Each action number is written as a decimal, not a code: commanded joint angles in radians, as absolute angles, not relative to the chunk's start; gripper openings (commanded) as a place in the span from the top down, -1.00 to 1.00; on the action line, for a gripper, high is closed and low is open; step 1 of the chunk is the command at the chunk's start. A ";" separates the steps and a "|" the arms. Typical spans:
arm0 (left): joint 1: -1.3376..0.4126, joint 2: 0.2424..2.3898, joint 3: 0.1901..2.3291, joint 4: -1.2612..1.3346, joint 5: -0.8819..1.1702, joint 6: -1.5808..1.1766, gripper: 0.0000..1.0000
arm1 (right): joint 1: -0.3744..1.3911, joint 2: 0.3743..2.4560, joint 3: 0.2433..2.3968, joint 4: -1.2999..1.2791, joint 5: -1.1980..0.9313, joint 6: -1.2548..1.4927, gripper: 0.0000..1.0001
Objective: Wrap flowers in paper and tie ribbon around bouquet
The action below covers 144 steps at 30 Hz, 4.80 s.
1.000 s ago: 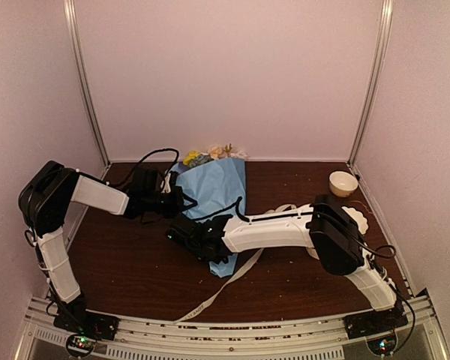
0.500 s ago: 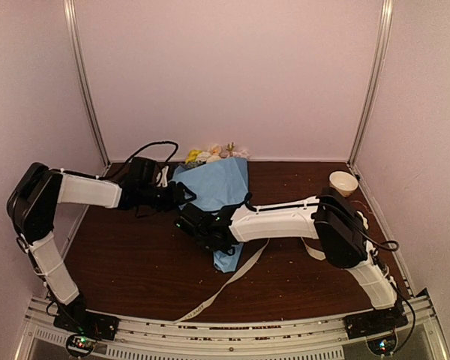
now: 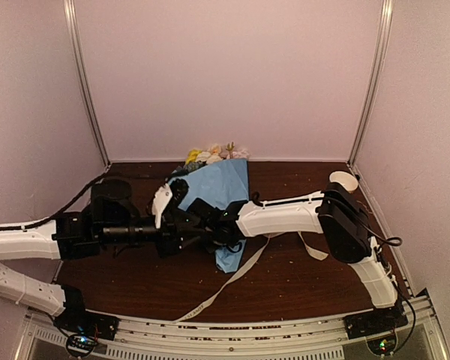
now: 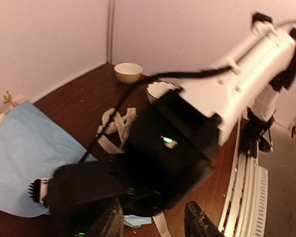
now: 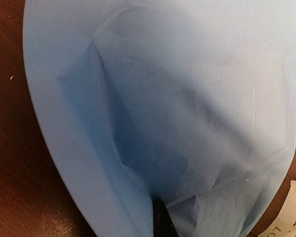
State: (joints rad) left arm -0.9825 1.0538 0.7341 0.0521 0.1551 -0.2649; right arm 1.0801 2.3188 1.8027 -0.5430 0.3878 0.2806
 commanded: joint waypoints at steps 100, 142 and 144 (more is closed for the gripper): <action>-0.246 1.224 1.319 -0.304 0.182 -0.175 1.00 | 1.011 2.223 1.761 -0.604 0.078 0.282 1.00; -0.534 2.108 1.310 -0.181 0.369 -0.442 1.00 | 0.692 1.701 1.232 -0.654 -0.044 0.272 -0.95; -0.534 2.103 1.306 -0.180 0.370 -0.446 1.00 | 0.668 1.789 1.284 -0.705 -0.009 0.238 -1.00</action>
